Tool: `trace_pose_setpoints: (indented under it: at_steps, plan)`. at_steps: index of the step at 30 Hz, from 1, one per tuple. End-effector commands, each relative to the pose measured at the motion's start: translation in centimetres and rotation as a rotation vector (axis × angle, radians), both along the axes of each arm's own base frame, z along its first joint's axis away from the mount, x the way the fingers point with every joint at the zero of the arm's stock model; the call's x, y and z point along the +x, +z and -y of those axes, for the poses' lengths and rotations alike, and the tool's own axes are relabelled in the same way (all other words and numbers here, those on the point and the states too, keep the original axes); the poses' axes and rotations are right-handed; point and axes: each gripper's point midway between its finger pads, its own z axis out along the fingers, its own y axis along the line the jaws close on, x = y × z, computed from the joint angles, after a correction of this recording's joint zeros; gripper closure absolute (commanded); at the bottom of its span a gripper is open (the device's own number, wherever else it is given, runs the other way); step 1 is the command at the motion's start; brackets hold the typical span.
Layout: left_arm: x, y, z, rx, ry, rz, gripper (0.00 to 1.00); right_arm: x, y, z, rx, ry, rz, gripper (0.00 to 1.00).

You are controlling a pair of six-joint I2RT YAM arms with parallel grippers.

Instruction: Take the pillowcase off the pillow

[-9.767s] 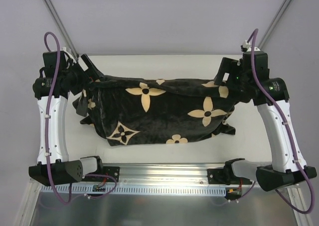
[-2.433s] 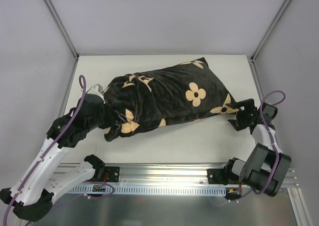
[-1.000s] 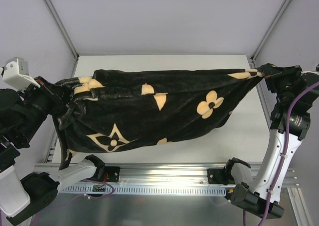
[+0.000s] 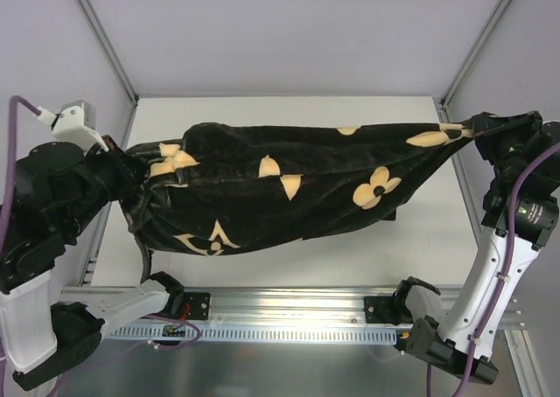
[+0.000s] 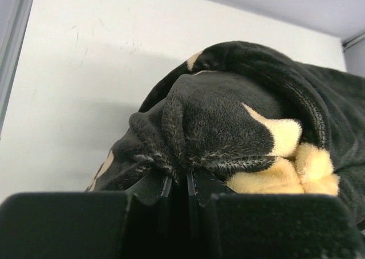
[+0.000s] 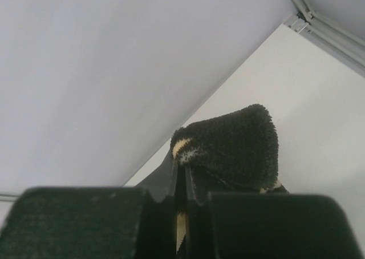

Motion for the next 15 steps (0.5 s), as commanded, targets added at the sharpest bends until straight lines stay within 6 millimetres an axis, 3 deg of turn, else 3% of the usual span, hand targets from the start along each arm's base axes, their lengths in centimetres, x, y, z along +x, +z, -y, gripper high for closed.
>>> trace_pose_setpoints:
  at_steps: [1, 9, 14, 15]
  plan:
    - [2.0, 1.0, 0.0, -0.010, 0.055, 0.059, 1.00, -0.3, 3.9, 2.2, -0.103, -0.097, 0.106, 0.99]
    - [3.1, 0.5, 0.3, 0.055, 0.045, 0.036, 1.00, 0.7, 2.5, 2.3, -0.092, -0.076, 0.069, 0.99]
    - [2.6, -0.2, 1.0, 0.060, -0.023, 0.056, 1.00, 0.8, 1.2, 2.3, -0.090, -0.068, 0.044, 0.99]
    - [1.5, 0.2, 1.4, 0.031, -0.077, 0.091, 1.00, 0.5, 1.0, 2.1, -0.097, -0.062, 0.044, 0.99]
